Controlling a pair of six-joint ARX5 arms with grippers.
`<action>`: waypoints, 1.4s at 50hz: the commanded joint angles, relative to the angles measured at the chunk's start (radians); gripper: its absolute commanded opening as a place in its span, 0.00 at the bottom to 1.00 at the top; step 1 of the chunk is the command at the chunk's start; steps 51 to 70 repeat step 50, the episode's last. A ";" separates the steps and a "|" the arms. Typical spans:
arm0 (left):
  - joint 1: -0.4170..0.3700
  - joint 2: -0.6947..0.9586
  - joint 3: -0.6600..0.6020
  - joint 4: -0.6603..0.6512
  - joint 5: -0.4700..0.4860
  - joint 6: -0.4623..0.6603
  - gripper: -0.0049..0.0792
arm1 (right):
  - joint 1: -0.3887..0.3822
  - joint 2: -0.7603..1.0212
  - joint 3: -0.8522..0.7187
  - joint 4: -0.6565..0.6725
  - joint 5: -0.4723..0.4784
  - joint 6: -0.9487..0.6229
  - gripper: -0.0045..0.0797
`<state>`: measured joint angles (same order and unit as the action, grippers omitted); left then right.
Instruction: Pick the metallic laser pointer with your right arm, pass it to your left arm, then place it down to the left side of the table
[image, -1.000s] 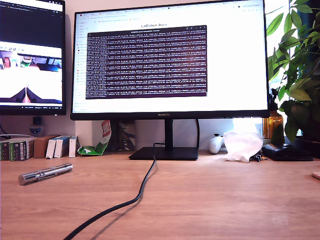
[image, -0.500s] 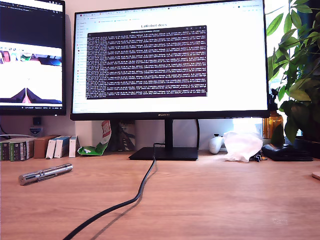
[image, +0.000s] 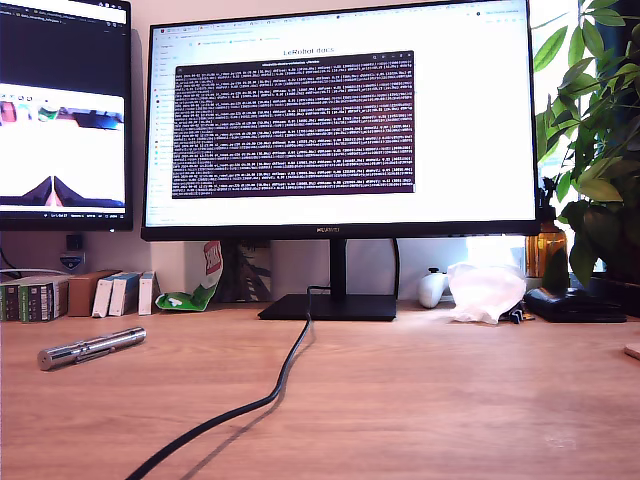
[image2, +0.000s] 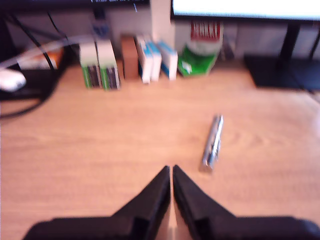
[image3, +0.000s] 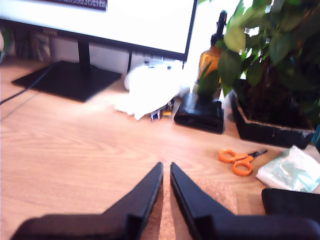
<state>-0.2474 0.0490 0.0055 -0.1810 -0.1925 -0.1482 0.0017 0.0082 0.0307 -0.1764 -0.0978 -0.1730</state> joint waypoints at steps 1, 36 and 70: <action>0.019 -0.024 -0.031 -0.013 -0.002 -0.002 0.04 | 0.001 -0.007 -0.026 0.024 0.002 0.011 0.10; 0.200 -0.061 -0.031 -0.015 0.002 -0.002 0.04 | 0.001 -0.007 -0.025 0.000 0.003 -0.010 0.10; 0.200 -0.061 -0.031 -0.015 0.002 -0.002 0.04 | 0.001 -0.007 -0.025 0.000 0.003 -0.010 0.10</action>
